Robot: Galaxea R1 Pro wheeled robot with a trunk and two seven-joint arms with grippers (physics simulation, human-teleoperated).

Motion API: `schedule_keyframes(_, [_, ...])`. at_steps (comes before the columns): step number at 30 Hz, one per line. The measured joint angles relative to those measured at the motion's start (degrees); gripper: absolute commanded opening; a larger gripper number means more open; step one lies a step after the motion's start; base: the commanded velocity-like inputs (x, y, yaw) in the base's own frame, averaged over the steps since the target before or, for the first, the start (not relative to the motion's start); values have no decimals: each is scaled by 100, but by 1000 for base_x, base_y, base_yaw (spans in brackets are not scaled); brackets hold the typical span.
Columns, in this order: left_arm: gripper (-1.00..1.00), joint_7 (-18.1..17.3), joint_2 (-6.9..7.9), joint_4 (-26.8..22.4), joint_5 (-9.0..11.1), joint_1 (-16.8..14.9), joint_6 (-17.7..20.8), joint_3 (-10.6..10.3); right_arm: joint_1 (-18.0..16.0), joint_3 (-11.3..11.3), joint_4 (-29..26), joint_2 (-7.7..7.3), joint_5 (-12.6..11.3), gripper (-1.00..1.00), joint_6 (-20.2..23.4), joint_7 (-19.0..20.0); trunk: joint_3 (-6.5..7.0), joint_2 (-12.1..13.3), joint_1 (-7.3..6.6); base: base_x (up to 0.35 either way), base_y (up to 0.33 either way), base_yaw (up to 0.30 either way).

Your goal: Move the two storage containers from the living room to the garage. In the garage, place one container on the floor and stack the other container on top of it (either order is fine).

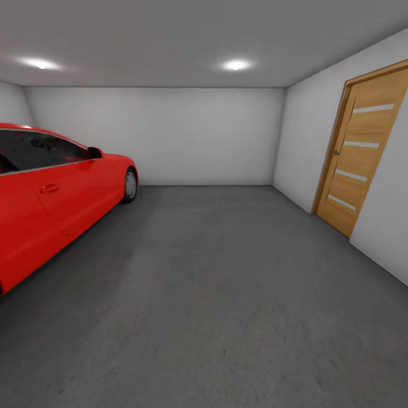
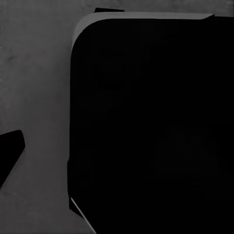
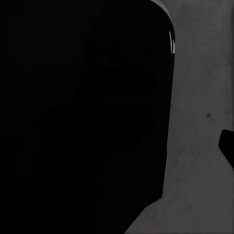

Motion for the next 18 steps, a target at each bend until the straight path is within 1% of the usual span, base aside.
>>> schedule_keyframes(6, [100,1,10,0,12,0,0,25,0,21,0,-4,-3,100,6,4,0,0,0,322,0,0])
schedule_keyframes(8, [100,2,11,0,45,0,-2,68,0,26,0,-7,6,100,8,10,0,0,0,322,0,0])
schedule_keyframes(11, [100,5,12,0,159,0,-2,129,0,36,0,-19,16,100,13,16,0,0,0,322,0,0])
schedule_keyframes(13, [100,4,12,0,213,0,-1,146,0,42,0,-32,41,100,15,25,0,0,0,322,0,0])
schedule_keyframes(18, [100,3,5,0,230,0,-1,151,0,39,0,-24,153,100,7,14,0,0,0,322,0,0])
